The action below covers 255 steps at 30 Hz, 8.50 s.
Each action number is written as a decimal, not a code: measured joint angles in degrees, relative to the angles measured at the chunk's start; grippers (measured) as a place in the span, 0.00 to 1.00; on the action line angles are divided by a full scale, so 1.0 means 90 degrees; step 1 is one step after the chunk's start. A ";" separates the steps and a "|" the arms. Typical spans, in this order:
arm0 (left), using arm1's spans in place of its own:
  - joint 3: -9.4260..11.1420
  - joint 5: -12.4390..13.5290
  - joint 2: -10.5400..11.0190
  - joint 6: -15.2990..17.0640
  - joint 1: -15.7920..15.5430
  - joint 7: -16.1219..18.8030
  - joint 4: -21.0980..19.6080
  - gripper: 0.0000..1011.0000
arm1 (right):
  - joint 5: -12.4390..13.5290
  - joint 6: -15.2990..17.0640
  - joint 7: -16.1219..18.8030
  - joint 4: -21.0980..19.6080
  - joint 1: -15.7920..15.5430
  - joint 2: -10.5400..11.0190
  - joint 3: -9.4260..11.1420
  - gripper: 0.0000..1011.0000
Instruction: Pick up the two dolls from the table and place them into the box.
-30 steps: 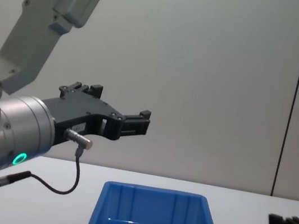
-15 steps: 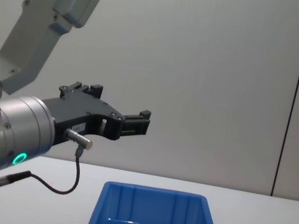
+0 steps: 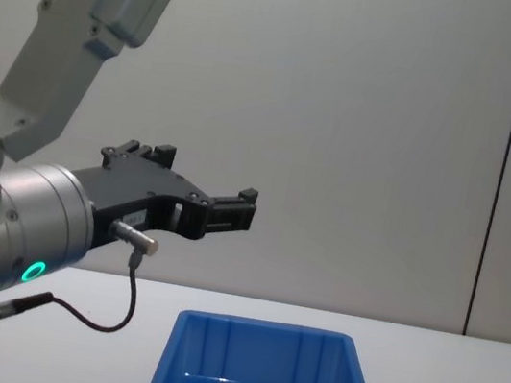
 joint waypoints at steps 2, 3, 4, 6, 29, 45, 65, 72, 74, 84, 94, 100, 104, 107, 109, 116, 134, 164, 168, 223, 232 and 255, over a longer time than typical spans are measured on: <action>0.0000 0.0000 0.0000 0.0000 0.0000 0.0000 0.0000 0.99 | 0.0003 0.0017 -0.0015 0.0035 0.0017 -0.0020 -0.0009 0.98; 0.0000 0.0000 0.0000 0.0000 0.0000 0.0000 0.0000 0.99 | 0.0008 0.0036 -0.0033 0.0078 0.0038 -0.0046 -0.0020 0.94; 0.0000 0.0000 0.0000 0.0000 0.0000 0.0000 0.0000 0.99 | 0.0010 0.0044 -0.0042 0.0093 0.0046 -0.0055 -0.0023 0.91; 0.0000 0.0000 0.0000 0.0000 0.0000 0.0000 0.0000 0.99 | 0.0018 0.0061 -0.0069 0.0134 0.0072 -0.0085 -0.0031 0.87; 0.0000 0.0000 0.0000 0.0000 0.0000 0.0000 0.0000 0.99 | 0.0131 0.0155 -0.0679 0.0236 0.0188 -0.0265 -0.0037 0.37; 0.0000 0.0000 0.0000 0.0000 0.0000 0.0000 0.0000 0.99 | -0.0046 -0.0471 -0.0785 -0.0286 0.0135 -0.0253 -0.0014 0.38; 0.0000 0.0000 0.0000 0.0000 0.0000 -0.0001 0.0000 0.99 | -0.0451 -0.0442 0.0301 -0.0460 0.0596 -0.0580 -0.0285 0.38; 0.0000 0.0000 0.0000 0.0000 0.0000 0.0000 0.0000 0.99 | -0.0572 -0.0353 0.0471 -0.0218 0.0818 -0.0770 -0.0394 0.61; 0.0000 0.0000 0.0000 0.0000 0.0000 0.0000 0.0000 0.99 | -0.0599 -0.0351 0.0496 -0.0162 0.0863 -0.0812 -0.0419 0.68; 0.0000 0.0000 0.0000 0.0000 0.0000 0.0000 0.0000 0.99 | -0.0676 -0.0551 0.0515 -0.0077 0.0918 -0.0859 -0.0461 0.94; 0.0000 0.0000 0.0000 0.0000 0.0000 0.0000 0.0000 0.99 | -0.0516 -0.0814 0.0515 -0.0340 0.0661 -0.0553 -0.0290 0.99; 0.0000 0.0000 0.0000 0.0000 0.0000 0.0000 0.0000 0.99 | -0.0349 -0.0904 0.0623 -0.0429 0.0494 -0.0317 -0.0150 0.99; 0.0000 0.0000 0.0000 0.0000 0.0000 0.0000 0.0000 0.99 | -0.0256 -0.0973 0.0720 -0.0454 0.0386 -0.0154 -0.0053 0.99; -0.0001 0.0000 0.0000 0.0000 0.0000 -0.0001 0.0000 0.99 | -0.0177 -0.1036 0.0803 -0.0470 0.0299 -0.0024 0.0019 0.99; -0.0002 0.0000 0.0000 0.0003 0.0000 -0.0002 -0.0001 0.99 | -0.0156 -0.1056 0.0827 -0.0476 0.0270 0.0016 0.0042 0.99; -0.0030 0.0000 0.0059 0.0059 0.0067 0.0043 -0.0083 0.99 | -0.0073 -0.1113 0.0905 -0.0493 0.0179 0.0152 0.0124 0.99; -0.0222 -0.0333 0.0769 0.0591 0.0871 0.0629 -0.0830 0.99 | 0.0004 -0.1174 0.0985 -0.0511 0.0085 0.0293 0.0205 0.99; -0.0339 -0.0821 0.0977 0.0479 0.1260 -0.0010 0.0151 0.99 | 0.0025 -0.1190 0.1008 -0.0514 0.0059 0.0330 0.0225 0.99; -0.0349 -0.0839 0.0926 0.0399 0.1215 -0.0125 0.0399 0.99 | 0.0025 -0.1190 0.1008 -0.0514 0.0059 0.0331 0.0226 0.99; -0.0554 -0.0786 0.0655 0.0313 0.0754 -0.1048 0.1251 0.39 | 0.0025 -0.1189 0.1008 -0.0514 0.0059 0.0332 0.0225 0.99; -0.0595 -0.0374 0.0502 0.0253 0.0387 -0.1235 0.1025 0.33 | 0.0025 -0.1189 0.1008 -0.0514 0.0059 0.0332 0.0225 0.99; -0.0232 0.0439 -0.0632 -0.0149 -0.1035 -0.2320 0.1724 0.71 | 0.0025 -0.1189 0.1007 -0.0514 0.0059 0.0332 0.0225 0.99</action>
